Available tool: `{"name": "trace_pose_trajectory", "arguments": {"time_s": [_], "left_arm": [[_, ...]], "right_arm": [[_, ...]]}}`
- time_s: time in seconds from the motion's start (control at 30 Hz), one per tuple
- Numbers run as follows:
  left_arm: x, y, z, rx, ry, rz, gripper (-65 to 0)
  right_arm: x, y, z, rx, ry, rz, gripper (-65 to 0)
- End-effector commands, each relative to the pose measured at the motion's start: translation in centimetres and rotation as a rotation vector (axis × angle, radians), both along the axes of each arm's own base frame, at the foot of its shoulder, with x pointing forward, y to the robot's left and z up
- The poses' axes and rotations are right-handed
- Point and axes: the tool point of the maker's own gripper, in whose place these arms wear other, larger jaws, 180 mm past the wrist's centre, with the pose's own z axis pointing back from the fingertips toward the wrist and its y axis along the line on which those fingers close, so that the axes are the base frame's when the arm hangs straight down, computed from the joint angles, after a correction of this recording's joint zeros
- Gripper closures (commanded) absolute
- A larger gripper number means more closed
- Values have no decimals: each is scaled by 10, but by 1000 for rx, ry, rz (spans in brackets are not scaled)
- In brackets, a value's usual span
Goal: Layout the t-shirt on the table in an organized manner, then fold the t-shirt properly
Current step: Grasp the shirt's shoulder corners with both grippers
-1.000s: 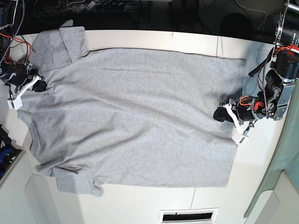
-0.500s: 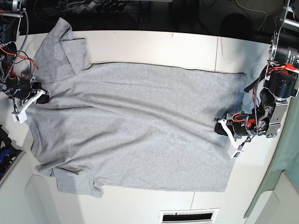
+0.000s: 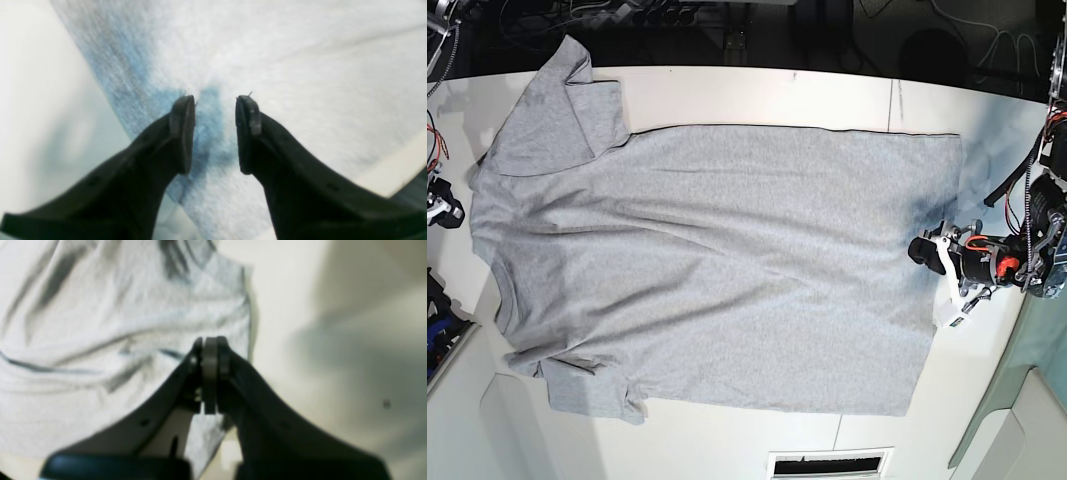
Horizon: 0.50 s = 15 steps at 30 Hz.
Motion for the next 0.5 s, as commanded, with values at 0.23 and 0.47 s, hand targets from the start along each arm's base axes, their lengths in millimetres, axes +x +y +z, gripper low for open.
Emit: {"name": "trace_pose_trajectory", "arguments": {"time_s": [0.23,0.47], "left_arm": [[-77,-35,10,-39,18,-242,-236],[-120,-72,6,-116,1,-285,-238]], "right_arm": [[-77,-49,-8,-62,119,-34,-125],[-117,-37,-30,-17,195,-20,-246]]}}
